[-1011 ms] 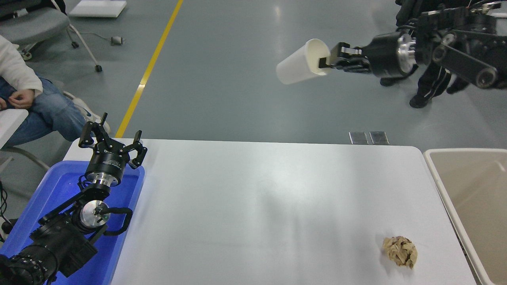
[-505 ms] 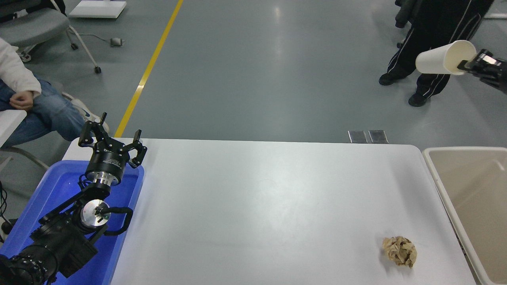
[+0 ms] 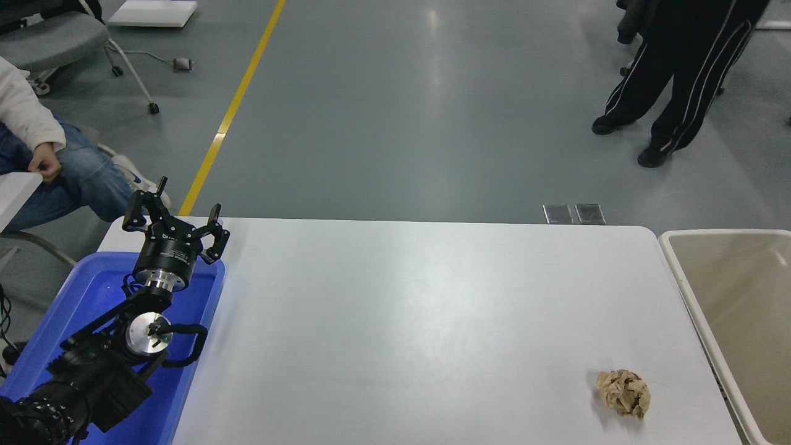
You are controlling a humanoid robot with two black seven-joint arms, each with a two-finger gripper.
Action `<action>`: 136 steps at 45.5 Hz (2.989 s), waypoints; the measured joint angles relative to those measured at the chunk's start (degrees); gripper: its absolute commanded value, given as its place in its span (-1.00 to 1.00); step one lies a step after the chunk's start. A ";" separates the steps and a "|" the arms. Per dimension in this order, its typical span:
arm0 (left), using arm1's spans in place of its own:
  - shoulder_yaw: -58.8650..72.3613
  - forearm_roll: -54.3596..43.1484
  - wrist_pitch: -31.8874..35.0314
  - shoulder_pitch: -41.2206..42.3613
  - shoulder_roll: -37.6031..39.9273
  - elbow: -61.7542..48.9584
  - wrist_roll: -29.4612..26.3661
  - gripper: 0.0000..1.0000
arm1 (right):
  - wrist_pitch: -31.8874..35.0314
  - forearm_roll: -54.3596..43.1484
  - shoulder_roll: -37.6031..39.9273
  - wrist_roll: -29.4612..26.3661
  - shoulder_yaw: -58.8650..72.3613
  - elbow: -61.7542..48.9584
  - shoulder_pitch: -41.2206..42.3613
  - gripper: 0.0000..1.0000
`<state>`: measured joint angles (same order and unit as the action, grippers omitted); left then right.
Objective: Dispose of the paper cup in the dustbin
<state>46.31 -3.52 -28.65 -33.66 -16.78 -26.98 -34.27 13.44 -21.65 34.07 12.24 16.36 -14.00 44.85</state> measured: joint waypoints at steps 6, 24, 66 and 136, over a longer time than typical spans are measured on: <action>0.01 0.00 0.00 0.00 0.00 0.00 0.00 1.00 | -2.34 0.10 -2.30 -2.35 -0.53 -0.32 -2.75 -1.00; 0.01 0.01 0.00 0.00 -0.01 0.00 0.00 1.00 | -4.95 0.26 -9.69 -5.10 -1.05 -0.29 -8.54 -1.00; -0.01 0.02 0.00 0.00 0.00 0.00 0.00 1.00 | -10.95 0.69 -12.39 -5.31 -1.73 0.33 -9.54 0.96; 0.01 0.00 0.00 0.01 0.00 0.00 -0.01 1.00 | -10.75 12.76 -0.20 -0.76 -48.30 42.65 24.72 0.99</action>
<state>46.32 -3.52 -28.65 -33.65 -16.79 -26.98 -34.28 2.69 -8.89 33.86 11.48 -31.94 28.65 69.57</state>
